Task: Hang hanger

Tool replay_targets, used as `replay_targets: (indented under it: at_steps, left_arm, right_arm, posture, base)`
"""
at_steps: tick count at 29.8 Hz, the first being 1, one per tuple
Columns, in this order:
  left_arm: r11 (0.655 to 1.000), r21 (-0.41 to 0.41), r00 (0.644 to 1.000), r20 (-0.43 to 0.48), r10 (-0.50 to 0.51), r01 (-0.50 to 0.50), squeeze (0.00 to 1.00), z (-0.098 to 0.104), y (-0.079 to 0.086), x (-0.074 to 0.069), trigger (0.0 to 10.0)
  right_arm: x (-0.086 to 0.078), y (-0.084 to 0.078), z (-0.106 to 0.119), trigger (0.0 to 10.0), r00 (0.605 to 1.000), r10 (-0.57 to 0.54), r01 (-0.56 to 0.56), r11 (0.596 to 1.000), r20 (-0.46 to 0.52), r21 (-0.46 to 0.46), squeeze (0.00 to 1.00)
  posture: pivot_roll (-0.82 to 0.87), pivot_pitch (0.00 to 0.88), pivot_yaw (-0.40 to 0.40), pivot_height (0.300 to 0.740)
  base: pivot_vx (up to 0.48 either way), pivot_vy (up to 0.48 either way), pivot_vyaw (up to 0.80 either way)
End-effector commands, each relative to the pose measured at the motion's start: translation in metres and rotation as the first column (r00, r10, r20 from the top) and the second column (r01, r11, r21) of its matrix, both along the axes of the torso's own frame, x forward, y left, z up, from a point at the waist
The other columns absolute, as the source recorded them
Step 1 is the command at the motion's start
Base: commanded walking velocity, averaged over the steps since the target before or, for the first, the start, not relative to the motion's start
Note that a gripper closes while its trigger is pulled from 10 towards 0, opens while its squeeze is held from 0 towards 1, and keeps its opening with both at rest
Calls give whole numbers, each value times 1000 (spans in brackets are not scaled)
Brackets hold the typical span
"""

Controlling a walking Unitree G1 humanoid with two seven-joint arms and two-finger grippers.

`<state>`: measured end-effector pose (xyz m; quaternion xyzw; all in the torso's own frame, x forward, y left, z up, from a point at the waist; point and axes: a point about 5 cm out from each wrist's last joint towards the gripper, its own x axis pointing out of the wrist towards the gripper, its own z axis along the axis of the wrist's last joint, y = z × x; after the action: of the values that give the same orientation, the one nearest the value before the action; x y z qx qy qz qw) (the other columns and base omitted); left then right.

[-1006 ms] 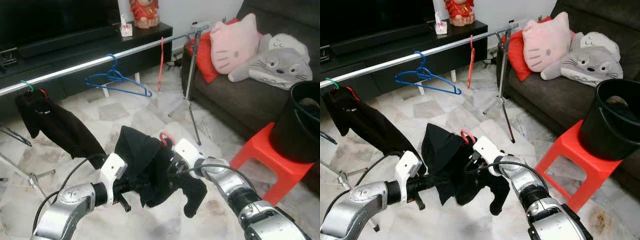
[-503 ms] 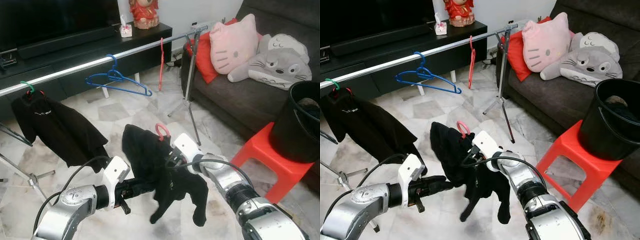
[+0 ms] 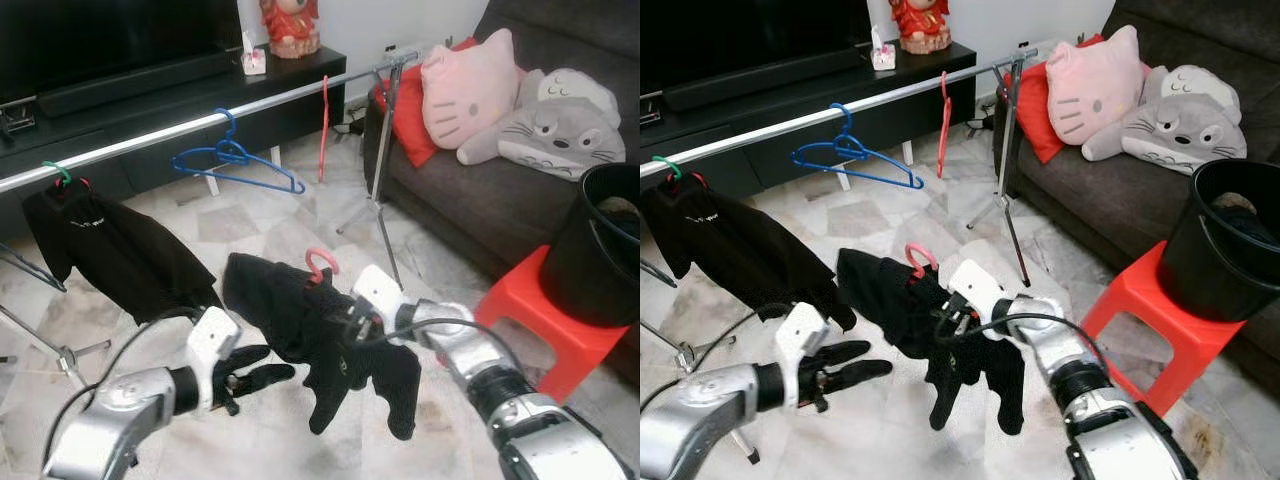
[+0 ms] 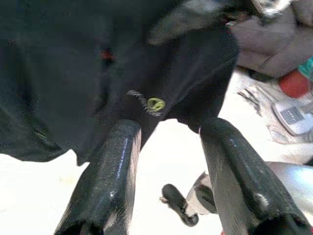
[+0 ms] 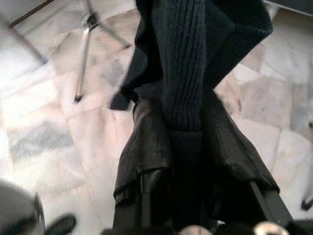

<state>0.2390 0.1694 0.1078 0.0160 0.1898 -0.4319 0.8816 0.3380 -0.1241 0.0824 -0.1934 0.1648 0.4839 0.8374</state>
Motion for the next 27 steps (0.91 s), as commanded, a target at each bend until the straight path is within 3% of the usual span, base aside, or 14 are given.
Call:
replay_targets:
  at_steps: [1, 5, 10, 19, 27]
  left_arm:
    - [1000, 0, 1000, 22, -6, 6, 1000, 8, 3, -1, 10000]
    - [999, 43, 999, 34, -35, 34, 1000, 15, 12, -4, 10000]
    - [996, 40, 996, 46, -82, 80, 1000, 22, 10, -5, 10000]
    - [976, 40, 977, 0, -212, 212, 1000, 15, -6, -12, 10000]
    - [972, 45, 973, 3, -232, 232, 1000, 13, -9, -9, 10000]
  right_arm:
    - [-2, 1, 3, 10000, 998, 58, -58, 998, 19, 0, 0]
    - [-17, -23, -5, 10000, 972, 224, -229, 969, -66, -91, 0]
    - [-24, -33, -7, 10000, 953, 283, -293, 951, -105, -102, 0]
    - [-37, -25, -3, 10000, 888, 438, -445, 895, -139, -28, 0]
    - [-39, -23, -2, 10000, 872, 469, -477, 878, -145, -30, 0]
  posture:
    - [-37, 4, 61, 740]
    - [-37, 7, 62, 740]
    - [-38, 10, 61, 740]
    - [-40, 13, 58, 740]
    - [-39, 13, 56, 740]
  base:
    - [0, 0, 0]
    - [0, 0, 0]
    - [0, 0, 0]
    - [0, 0, 0]
    - [0, 0, 0]
